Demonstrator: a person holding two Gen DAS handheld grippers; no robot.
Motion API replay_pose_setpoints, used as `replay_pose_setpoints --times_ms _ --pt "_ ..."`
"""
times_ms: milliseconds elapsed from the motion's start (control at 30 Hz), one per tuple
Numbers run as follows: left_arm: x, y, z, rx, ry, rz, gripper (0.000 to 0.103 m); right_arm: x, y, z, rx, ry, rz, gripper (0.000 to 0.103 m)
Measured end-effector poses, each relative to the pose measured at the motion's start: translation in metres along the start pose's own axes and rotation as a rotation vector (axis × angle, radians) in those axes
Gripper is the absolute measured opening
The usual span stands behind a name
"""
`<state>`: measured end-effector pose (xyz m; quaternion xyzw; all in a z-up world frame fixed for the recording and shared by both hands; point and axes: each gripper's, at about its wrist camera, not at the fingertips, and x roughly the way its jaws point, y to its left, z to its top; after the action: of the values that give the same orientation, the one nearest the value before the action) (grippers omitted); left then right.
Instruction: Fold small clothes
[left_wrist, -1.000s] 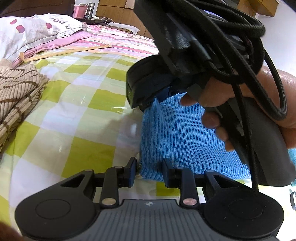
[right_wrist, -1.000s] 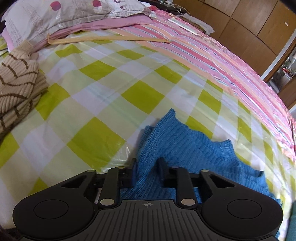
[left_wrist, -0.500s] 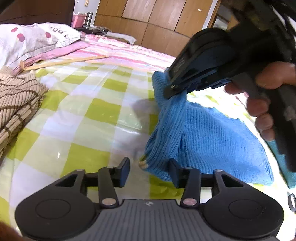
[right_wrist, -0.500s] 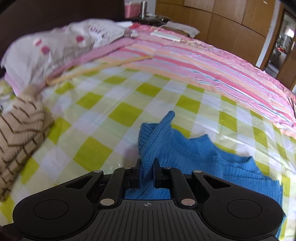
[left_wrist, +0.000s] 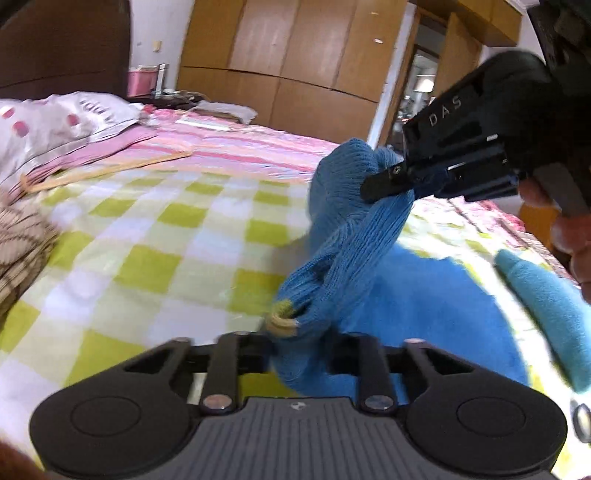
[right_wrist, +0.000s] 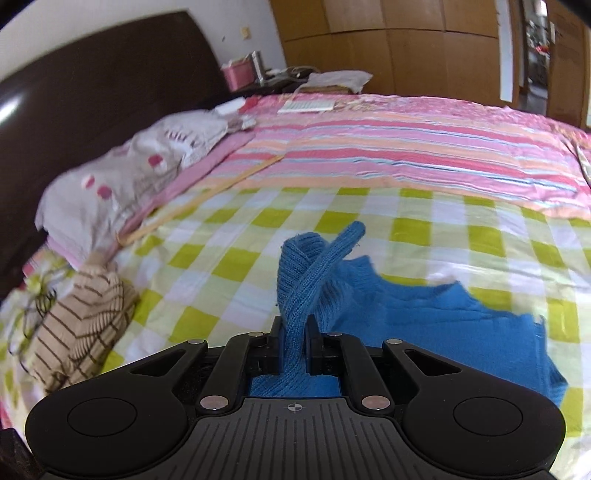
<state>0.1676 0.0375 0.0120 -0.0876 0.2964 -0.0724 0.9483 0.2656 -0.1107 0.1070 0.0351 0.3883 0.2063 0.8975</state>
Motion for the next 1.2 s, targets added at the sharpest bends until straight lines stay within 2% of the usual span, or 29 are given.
replay_pose_setpoints --times_ms 133,300,400,567,767,933,1100,1200 --pt "-0.008 -0.042 0.014 0.071 -0.043 -0.062 0.022 -0.028 -0.044 0.000 0.073 -0.064 0.032 0.009" --pt "-0.001 -0.100 0.017 0.174 -0.054 -0.134 0.021 -0.054 -0.106 -0.008 0.175 -0.123 0.030 0.009" --pt "0.012 -0.131 0.008 0.243 -0.040 -0.141 0.021 -0.058 -0.141 -0.022 0.232 -0.132 0.027 0.009" --pt "0.034 -0.167 -0.020 0.343 0.021 -0.118 0.021 -0.043 -0.184 -0.051 0.300 -0.094 0.014 0.009" --pt "0.046 -0.191 -0.041 0.403 0.059 -0.113 0.021 -0.033 -0.213 -0.084 0.362 -0.074 -0.024 0.010" --pt "0.049 -0.209 -0.049 0.469 0.051 -0.111 0.024 -0.033 -0.218 -0.092 0.354 -0.089 -0.023 0.015" --pt "0.043 -0.218 -0.051 0.486 0.050 -0.146 0.043 -0.038 -0.222 -0.093 0.364 -0.096 -0.016 0.017" --pt "0.033 -0.215 -0.055 0.507 0.049 -0.181 0.045 -0.052 -0.223 -0.097 0.336 -0.125 -0.053 0.017"
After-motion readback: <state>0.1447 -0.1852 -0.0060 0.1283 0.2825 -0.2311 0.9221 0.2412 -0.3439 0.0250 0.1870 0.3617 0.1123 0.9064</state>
